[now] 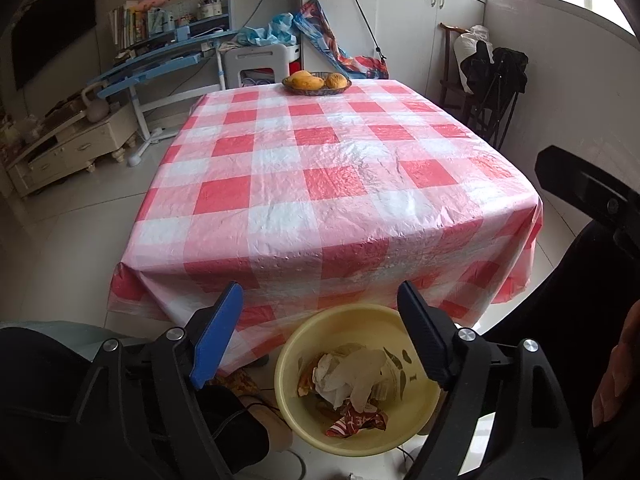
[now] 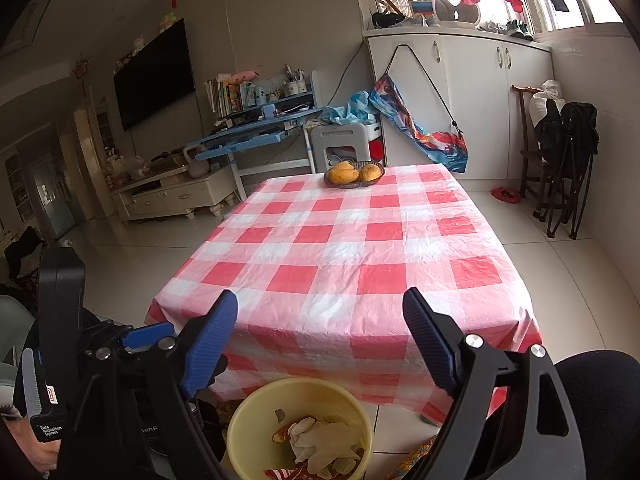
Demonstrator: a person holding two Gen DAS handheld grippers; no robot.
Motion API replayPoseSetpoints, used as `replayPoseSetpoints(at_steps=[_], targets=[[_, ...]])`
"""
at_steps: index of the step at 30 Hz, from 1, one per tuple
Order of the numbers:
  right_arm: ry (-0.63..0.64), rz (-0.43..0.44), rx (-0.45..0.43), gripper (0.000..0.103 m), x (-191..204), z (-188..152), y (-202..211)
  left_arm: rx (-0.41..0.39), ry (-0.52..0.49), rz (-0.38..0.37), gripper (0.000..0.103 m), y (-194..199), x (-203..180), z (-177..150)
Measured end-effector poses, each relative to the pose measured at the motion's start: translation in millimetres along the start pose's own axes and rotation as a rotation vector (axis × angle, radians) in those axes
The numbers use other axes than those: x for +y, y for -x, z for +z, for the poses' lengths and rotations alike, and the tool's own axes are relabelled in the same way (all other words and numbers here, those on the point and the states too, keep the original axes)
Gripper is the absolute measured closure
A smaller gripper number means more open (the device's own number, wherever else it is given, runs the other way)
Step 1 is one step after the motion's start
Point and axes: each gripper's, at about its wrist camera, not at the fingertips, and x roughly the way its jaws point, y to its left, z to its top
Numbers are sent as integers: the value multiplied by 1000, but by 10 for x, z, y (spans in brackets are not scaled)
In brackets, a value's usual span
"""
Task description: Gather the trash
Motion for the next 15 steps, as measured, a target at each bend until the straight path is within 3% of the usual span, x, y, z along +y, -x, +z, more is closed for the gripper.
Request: replayPoseSetpoints(at_steps=[15], targets=[[47, -47, 14, 17, 78, -24, -43, -153, 83, 86, 15, 310, 242, 166]])
